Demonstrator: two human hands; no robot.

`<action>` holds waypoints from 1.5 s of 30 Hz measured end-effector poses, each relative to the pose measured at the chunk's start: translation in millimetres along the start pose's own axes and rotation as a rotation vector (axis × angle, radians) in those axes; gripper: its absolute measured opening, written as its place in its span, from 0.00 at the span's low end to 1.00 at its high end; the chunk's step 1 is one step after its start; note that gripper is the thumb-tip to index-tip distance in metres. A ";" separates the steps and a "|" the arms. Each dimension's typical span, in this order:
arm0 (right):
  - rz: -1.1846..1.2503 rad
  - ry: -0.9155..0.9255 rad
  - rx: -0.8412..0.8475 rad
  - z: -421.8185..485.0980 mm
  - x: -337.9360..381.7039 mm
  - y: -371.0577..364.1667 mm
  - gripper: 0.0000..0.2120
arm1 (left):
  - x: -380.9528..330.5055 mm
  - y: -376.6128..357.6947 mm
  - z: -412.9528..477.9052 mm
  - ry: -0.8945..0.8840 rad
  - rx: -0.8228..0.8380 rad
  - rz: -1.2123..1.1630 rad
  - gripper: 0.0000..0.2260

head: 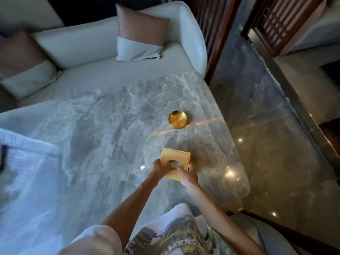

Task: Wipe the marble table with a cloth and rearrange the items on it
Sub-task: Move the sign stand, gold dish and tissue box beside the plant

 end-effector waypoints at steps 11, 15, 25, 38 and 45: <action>-0.145 0.158 0.256 -130.0 -11.2 -150.7 0.18 | 125.4 186.1 -0.2 0.108 -0.252 -0.255 0.09; -0.138 0.116 0.277 -171.6 -34.7 -188.7 0.20 | 167.3 230.1 -1.4 0.146 -0.252 -0.262 0.07; -0.163 0.007 0.235 -183.4 -69.6 -206.5 0.29 | 194.9 242.0 5.5 0.133 -0.140 -0.139 0.16; -0.358 -0.137 0.542 -139.1 -90.7 -172.1 0.47 | 188.9 201.6 11.9 0.238 0.004 -0.017 0.26; -0.235 0.248 0.163 39.5 60.1 -64.4 0.22 | 11.1 176.8 63.9 -0.288 -0.447 0.553 0.28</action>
Point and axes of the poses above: each hand's wrist, its own z-axis towards the middle knuckle, its own y-axis out of the back of the hand, x = y × z, the point moved 7 cm from there along z, towards the middle knuckle, and after that the axes turned 14 degrees about -x, right-handed, at the moved point
